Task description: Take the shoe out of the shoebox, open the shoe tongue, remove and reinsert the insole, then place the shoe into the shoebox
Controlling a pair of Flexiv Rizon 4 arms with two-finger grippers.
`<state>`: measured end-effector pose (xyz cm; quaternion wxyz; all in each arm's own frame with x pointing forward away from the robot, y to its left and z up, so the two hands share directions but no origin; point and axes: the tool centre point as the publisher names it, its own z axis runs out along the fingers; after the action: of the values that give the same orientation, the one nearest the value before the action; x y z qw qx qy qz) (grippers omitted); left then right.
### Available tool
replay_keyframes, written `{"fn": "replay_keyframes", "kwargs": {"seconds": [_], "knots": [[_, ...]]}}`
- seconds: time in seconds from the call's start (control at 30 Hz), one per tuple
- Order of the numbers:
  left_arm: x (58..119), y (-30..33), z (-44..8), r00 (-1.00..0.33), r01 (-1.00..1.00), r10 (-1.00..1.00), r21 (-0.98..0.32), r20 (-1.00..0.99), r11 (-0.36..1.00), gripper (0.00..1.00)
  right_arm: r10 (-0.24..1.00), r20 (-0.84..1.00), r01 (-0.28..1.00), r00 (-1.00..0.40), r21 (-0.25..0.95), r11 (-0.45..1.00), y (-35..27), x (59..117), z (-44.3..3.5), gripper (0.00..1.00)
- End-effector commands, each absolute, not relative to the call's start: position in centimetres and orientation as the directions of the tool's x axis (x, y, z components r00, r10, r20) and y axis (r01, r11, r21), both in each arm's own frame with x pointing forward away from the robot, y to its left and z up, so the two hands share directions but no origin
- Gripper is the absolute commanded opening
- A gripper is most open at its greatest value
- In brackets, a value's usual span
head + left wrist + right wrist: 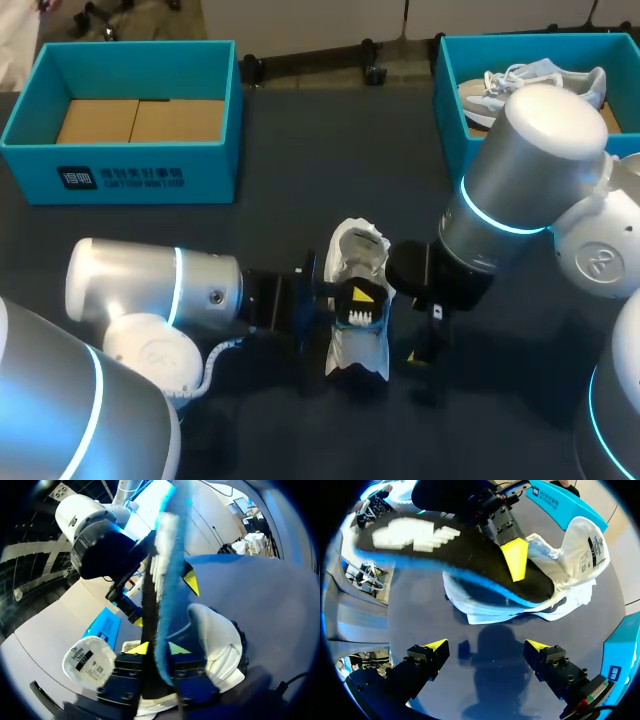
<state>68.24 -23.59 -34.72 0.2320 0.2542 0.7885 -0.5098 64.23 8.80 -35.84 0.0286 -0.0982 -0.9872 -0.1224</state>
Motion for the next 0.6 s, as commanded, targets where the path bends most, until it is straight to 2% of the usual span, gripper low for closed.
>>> {"fn": "replay_keyframes", "kwargs": {"seconds": [0.03,0.37,0.4,0.47,0.6], "knots": [[67.5,-23.0,-33.9,-0.759,0.643,0.155,-0.693,-0.632,0.325,0.35,0.187,0.079,0.201,-0.979,0.236,0.951,8.9,64.2,-36.0,1.00],[66.6,-23.4,-33.0,-0.757,0.648,0.150,-0.704,-0.636,0.290,0.31,0.187,0.079,0.201,-0.979,0.236,0.951,8.9,64.2,-36.0,1.00],[66.5,-23.4,-33.0,-0.753,0.653,0.151,-0.701,-0.640,0.287,0.26,0.187,0.079,0.201,-0.979,0.236,0.951,8.9,64.2,-36.0,1.00],[66.4,-23.5,-33.2,-0.744,0.664,0.159,-0.692,-0.649,0.285,0.00,0.187,0.079,0.201,-0.979,0.236,0.951,8.9,64.2,-36.0,1.00],[66.6,-23.4,-33.7,-0.727,0.682,0.169,-0.671,-0.665,0.293,0.00,0.187,0.079,0.201,-0.979,0.236,0.951,8.9,64.2,-36.0,1.00]]}}
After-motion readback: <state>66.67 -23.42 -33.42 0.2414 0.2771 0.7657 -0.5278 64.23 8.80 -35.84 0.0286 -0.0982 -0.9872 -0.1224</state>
